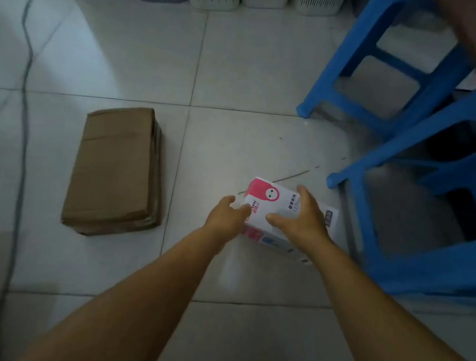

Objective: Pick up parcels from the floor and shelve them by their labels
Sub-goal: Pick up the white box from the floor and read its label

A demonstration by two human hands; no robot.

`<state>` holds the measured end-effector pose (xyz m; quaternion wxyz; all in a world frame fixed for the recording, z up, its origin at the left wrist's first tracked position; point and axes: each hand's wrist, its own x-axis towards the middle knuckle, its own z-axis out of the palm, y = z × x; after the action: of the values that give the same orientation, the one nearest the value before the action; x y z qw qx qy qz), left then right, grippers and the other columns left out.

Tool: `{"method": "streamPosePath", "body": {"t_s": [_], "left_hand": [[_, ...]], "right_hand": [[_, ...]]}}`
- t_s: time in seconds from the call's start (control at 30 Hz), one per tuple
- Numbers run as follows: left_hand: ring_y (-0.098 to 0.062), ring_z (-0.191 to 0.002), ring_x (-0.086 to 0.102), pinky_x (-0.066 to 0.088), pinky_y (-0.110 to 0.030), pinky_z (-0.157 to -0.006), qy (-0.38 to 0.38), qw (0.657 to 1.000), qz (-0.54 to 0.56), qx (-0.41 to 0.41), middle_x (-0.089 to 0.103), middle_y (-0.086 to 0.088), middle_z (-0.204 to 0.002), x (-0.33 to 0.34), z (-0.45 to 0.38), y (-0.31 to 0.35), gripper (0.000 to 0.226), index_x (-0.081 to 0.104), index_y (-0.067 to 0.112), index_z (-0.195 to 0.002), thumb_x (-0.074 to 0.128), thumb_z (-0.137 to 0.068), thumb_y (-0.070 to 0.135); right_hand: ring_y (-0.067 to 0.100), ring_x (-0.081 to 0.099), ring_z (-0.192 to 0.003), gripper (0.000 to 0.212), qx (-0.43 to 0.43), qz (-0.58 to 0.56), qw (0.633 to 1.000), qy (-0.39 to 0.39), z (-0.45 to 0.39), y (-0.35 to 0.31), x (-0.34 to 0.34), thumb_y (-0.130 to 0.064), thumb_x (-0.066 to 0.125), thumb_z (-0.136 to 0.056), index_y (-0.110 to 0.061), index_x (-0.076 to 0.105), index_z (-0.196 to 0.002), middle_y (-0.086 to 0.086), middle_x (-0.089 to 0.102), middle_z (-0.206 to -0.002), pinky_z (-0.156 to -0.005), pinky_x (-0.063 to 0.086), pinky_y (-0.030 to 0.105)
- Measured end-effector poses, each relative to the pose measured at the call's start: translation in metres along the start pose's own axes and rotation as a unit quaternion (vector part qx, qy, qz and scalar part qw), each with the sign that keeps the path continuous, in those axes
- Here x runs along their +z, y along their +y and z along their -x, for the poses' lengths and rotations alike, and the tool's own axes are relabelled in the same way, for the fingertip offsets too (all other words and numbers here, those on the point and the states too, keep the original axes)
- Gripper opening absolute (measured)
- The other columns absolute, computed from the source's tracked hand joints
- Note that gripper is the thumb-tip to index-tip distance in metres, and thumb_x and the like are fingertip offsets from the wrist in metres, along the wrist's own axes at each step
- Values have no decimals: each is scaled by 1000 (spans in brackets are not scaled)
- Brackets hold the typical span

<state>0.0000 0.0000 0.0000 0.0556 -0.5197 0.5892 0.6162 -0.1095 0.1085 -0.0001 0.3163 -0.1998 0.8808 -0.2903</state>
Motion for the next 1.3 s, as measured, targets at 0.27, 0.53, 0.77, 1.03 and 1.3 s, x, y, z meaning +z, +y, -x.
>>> {"method": "streamPosePath", "body": {"t_s": [0.27, 0.53, 0.77, 1.03, 1.3], "left_hand": [[-29, -124, 57, 48, -40, -101, -124, 977, -170, 43, 57, -12, -145, 9, -58, -30, 48, 45, 13, -148, 48, -104, 29], [-20, -106, 51, 41, -32, -94, -81, 980, -132, 124, 61, -11, -128, -12, -56, -15, 36, 60, 18, -130, 39, -107, 35], [-27, -128, 53, 39, -48, -110, -58, 978, 77, 183, 61, -2, -135, -36, -52, 14, 54, 43, 22, -148, 43, -102, 50], [-24, -88, 79, 64, -37, -69, -267, 918, 188, 227, 81, -6, -101, -53, -45, 10, 69, 60, 19, -120, 78, -68, 61], [-34, -100, 75, 62, -50, -83, -122, 950, 154, 244, 74, -13, -118, -47, -44, 20, 105, 44, 17, -140, 83, -56, 66]], "right_hand": [[36, -12, -150, 142, -64, 386, 915, -99, -65, 40, 9, -58, 83, -57, -31, -17, -153, 8, -13, -165, -118, 1, 58], [32, 27, -134, 132, -65, 241, 968, -8, -57, 56, 16, -59, 83, -49, -40, 0, -151, 6, 24, -148, -109, 27, 51], [25, 67, -91, 85, -24, -274, 959, -71, -45, 14, -12, -41, 72, -78, -36, 23, -148, 4, 68, -106, -69, 51, 39], [39, 62, -115, 98, -43, -381, 913, -137, -41, -5, -7, -63, 81, -52, -25, 48, -137, 14, 71, -121, -103, 43, 60], [32, 69, -105, 80, -61, -341, 932, -104, -36, -18, -9, -64, 65, -77, -24, 43, -143, 7, 72, -117, -92, 53, 55]]}}
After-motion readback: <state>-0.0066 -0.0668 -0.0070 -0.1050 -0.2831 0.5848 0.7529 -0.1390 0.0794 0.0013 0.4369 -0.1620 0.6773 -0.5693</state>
